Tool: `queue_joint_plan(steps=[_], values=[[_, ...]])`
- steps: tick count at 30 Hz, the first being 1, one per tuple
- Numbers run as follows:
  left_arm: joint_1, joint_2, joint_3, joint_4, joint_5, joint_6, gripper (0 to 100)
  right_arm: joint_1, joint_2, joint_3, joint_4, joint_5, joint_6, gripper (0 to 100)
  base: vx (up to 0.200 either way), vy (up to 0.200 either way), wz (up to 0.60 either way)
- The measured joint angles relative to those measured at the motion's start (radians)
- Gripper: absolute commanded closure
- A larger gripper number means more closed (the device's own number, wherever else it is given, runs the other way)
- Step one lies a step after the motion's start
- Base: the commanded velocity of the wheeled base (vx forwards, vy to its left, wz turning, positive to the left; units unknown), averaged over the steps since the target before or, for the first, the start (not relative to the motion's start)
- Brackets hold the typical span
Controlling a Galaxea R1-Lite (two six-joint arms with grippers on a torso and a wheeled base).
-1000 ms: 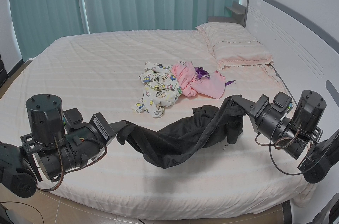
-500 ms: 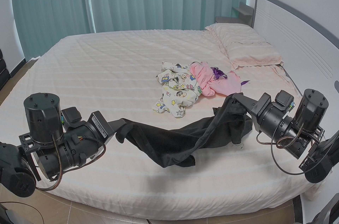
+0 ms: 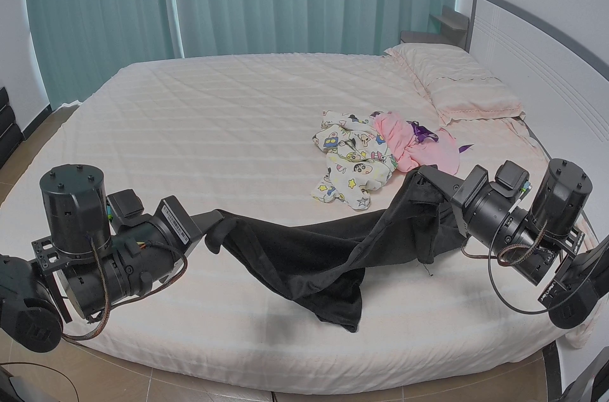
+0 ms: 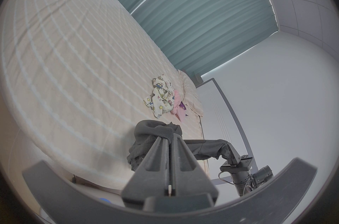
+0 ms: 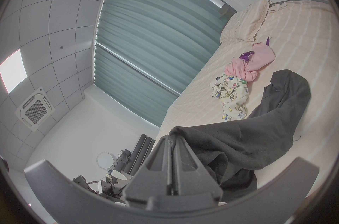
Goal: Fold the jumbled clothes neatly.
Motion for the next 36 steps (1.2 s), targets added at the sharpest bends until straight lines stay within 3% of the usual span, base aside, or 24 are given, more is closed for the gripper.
queue_joint_plan(steps=[36], values=[[0.027,-0.013,-0.003,-0.004,-0.002,-0.001,100,0.011,-0.023,0.002,-0.001,0.000,0.000,100,0.000,0.200,0.00]])
